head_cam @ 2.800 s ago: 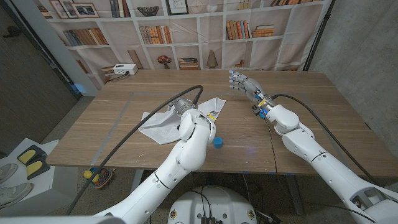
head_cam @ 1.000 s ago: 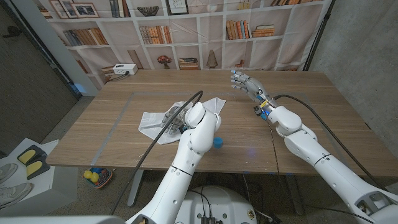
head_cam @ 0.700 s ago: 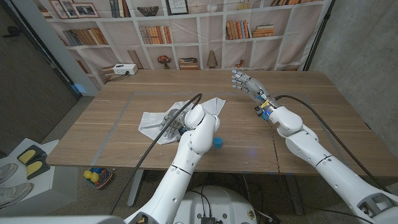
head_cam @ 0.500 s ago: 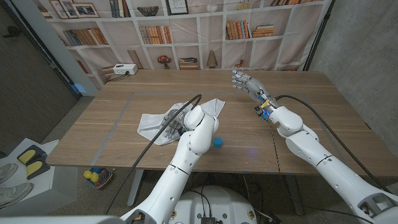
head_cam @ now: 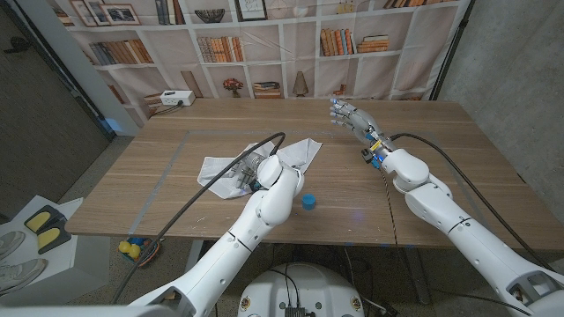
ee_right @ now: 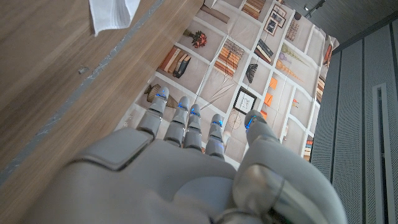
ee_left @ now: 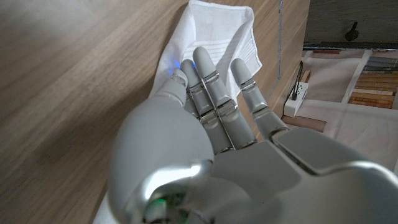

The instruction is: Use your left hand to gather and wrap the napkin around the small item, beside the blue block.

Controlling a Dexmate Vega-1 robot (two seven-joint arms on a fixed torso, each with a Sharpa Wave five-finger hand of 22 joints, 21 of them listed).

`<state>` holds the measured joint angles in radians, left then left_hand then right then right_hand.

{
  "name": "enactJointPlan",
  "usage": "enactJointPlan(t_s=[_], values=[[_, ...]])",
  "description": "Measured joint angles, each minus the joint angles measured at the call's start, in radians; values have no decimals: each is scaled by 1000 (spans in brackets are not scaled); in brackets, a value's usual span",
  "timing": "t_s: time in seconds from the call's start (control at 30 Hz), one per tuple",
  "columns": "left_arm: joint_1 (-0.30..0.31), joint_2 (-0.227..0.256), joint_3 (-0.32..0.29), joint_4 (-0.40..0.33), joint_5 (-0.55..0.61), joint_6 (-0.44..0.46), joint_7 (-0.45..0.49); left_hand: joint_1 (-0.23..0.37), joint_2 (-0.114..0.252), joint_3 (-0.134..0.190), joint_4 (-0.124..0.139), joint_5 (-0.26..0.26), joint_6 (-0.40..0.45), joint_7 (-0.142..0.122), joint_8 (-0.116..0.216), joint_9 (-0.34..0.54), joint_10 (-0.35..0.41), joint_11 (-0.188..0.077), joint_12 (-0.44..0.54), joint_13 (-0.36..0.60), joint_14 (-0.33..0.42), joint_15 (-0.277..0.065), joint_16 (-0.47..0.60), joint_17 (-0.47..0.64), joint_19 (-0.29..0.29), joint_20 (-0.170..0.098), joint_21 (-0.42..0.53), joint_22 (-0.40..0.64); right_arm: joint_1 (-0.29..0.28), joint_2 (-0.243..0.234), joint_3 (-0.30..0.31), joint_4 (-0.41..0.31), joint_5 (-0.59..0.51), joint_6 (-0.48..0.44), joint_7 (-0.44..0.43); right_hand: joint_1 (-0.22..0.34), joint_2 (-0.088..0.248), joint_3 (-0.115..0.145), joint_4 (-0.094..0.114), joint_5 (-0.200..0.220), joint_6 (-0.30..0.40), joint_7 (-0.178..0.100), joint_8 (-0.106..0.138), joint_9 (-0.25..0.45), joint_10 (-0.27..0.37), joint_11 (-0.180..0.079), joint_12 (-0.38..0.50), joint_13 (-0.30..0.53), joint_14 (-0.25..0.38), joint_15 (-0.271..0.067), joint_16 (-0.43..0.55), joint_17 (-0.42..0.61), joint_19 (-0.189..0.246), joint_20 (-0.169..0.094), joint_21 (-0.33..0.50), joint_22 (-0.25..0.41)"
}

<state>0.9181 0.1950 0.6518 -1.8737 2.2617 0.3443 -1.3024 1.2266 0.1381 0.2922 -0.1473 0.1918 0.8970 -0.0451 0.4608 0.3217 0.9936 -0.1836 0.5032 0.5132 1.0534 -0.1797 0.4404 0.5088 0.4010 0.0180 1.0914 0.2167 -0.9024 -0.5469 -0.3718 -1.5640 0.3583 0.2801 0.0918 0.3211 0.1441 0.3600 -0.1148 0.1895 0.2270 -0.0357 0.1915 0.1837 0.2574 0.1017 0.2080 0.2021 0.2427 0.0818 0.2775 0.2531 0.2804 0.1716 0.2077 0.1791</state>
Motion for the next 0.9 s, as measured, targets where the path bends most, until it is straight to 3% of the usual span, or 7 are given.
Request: enactJointPlan(t_s=[0.07,0.1,0.27,0.47,0.9], values=[[0,0,0,0,-9,12,11,0,0,1,1,0,-1,-1,2,1,0,0,0,6,-3,3,-3,7,0,0,6,0,2,1,0,2,0,-4,-1,0,0,0,0,0,0,0,0,0,0,0,0,0,0,0,0,0,0,0,0,0],[-1,25,13,-37,-19,26,24,-5,5,1,1,0,-1,-2,2,1,0,0,0,11,-3,3,-3,10,0,0,7,0,2,1,0,3,0,-4,-1,0,0,0,0,0,0,0,0,0,0,0,0,0,0,0,0,0,0,0,0,0],[-1,53,25,-102,-39,61,59,-5,5,1,2,-1,11,-14,2,1,-2,1,8,19,-3,3,-3,22,0,0,17,-3,5,4,0,8,0,-5,-1,0,0,0,0,0,0,0,0,0,0,0,0,0,0,0,0,0,0,0,0,0],[-4,64,21,-148,-50,76,79,-5,5,3,6,-1,12,-14,5,-2,-2,1,8,19,-3,3,-3,31,2,-10,26,-3,5,6,0,12,1,-2,0,0,0,0,0,0,0,0,0,0,0,0,0,0,0,0,0,0,0,0,0,0],[-28,58,-28,-170,-65,109,100,-5,5,1,7,-4,16,-10,5,-11,-5,-2,15,21,3,1,-3,49,2,-10,44,-8,4,5,0,16,4,2,5,0,0,0,0,0,0,0,0,0,0,0,0,0,0,0,0,0,0,0,0,0]])
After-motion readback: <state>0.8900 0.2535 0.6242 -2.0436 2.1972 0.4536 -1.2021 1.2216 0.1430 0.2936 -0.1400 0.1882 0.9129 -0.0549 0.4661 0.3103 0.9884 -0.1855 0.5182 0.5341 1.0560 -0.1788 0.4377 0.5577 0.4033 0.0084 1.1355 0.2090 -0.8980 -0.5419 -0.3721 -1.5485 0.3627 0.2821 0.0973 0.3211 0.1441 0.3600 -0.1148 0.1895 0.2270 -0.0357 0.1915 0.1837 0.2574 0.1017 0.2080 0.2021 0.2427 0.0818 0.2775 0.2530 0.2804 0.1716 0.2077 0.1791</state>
